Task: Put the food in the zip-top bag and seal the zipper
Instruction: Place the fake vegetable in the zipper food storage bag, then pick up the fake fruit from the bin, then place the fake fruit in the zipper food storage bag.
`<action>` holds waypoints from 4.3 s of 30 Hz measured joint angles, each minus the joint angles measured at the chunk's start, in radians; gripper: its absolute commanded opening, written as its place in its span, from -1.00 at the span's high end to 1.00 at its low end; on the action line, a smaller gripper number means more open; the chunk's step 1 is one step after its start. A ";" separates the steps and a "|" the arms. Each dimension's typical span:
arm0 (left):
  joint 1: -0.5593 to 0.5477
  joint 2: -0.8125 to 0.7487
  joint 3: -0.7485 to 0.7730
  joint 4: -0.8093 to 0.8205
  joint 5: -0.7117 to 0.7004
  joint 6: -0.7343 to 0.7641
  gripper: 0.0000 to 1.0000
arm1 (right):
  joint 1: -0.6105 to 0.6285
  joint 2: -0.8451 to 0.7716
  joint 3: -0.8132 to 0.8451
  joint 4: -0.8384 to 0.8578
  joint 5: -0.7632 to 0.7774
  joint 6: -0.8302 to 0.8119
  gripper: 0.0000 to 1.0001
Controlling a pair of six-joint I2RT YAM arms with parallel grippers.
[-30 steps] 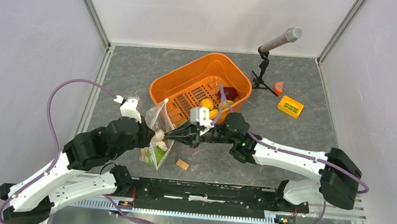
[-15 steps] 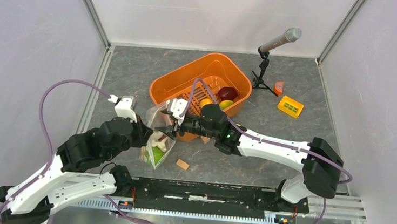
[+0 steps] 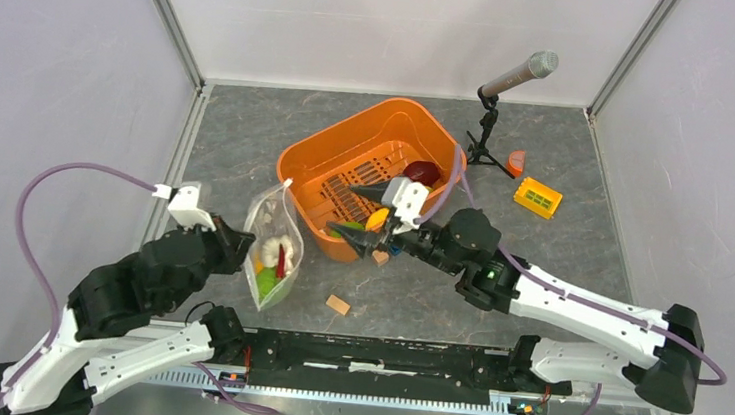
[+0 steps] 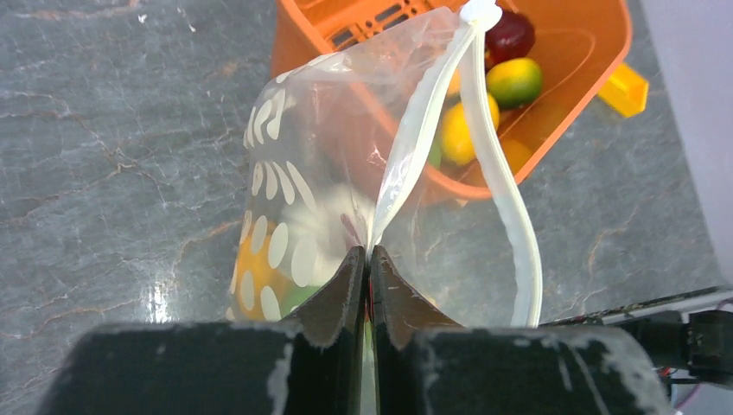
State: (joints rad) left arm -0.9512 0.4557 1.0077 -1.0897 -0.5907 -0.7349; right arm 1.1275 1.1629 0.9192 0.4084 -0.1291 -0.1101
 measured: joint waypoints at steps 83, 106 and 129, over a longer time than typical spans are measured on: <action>0.000 0.058 -0.118 0.083 -0.055 0.074 0.80 | -0.517 0.978 0.867 -1.155 0.513 0.123 -0.51; 0.000 0.045 -0.164 0.106 0.003 0.066 0.79 | -0.526 0.508 0.443 -0.599 0.066 0.188 0.22; 0.000 0.050 -0.159 0.118 0.103 0.011 0.79 | -0.101 0.113 0.016 -0.031 -0.432 0.283 0.29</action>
State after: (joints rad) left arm -0.9512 0.5053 0.8482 -0.9718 -0.4881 -0.7235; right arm 1.0260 1.2762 0.9348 0.3779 -0.5610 0.1730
